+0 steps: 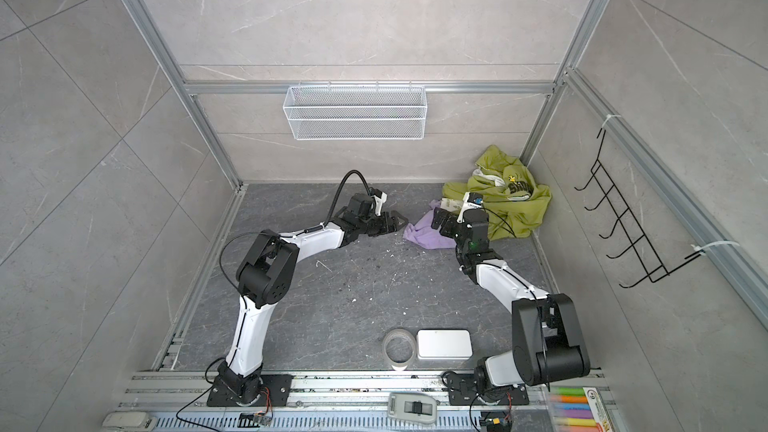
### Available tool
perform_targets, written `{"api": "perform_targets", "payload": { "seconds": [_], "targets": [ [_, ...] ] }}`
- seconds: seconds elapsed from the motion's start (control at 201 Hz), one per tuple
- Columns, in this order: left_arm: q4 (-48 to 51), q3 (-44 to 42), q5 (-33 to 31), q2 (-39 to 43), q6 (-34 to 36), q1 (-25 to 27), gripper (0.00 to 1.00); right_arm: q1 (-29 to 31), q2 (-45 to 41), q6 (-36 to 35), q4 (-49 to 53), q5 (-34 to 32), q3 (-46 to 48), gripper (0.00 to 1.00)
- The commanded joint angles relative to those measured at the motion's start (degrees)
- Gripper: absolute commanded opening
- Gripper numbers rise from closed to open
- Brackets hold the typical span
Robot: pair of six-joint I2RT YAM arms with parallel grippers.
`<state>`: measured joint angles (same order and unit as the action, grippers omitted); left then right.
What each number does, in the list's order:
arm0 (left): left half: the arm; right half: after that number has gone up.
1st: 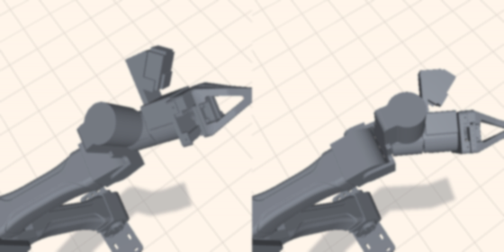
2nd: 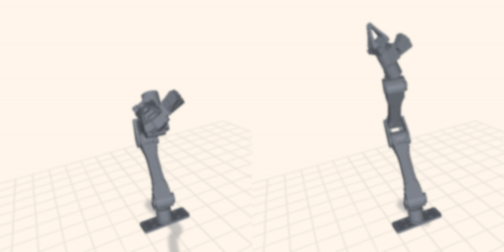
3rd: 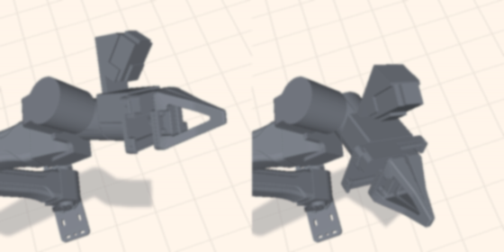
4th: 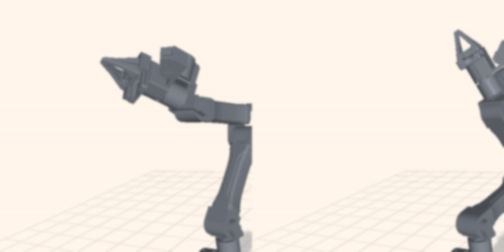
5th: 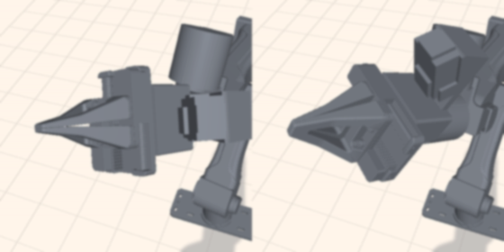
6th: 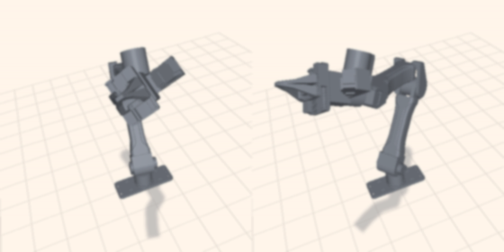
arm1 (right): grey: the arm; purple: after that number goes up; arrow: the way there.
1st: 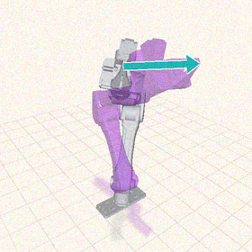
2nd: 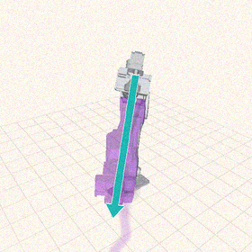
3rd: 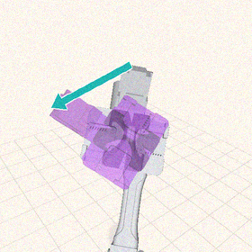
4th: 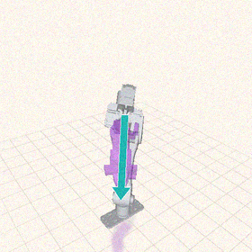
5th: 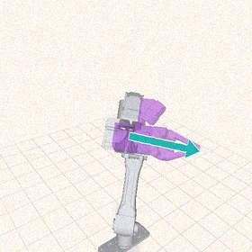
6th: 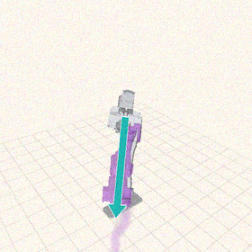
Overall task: Pick out a specific cloth from the pile
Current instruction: 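Reach the left gripper toward the purple shirt while the right gripper nears the pile, then lower the left gripper and close it on the purple shirt's edge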
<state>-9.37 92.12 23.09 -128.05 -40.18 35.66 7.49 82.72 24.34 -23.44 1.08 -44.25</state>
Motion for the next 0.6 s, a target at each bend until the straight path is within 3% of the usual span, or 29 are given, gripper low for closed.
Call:
{"api": "perform_targets", "payload": {
  "seconds": [0.0, 0.598],
  "targets": [
    [-3.44, 3.58, 2.87, -2.66, -3.95, 0.23, 0.84, 0.31, -1.82, 0.98, -0.05, -0.71, -0.31, 1.0],
    [-7.79, 11.07, 5.62, -14.13, -11.94, 2.29, 0.8, 0.28, -2.39, 1.77, -0.28, -0.01, 0.39, 1.0]
  ]
}}
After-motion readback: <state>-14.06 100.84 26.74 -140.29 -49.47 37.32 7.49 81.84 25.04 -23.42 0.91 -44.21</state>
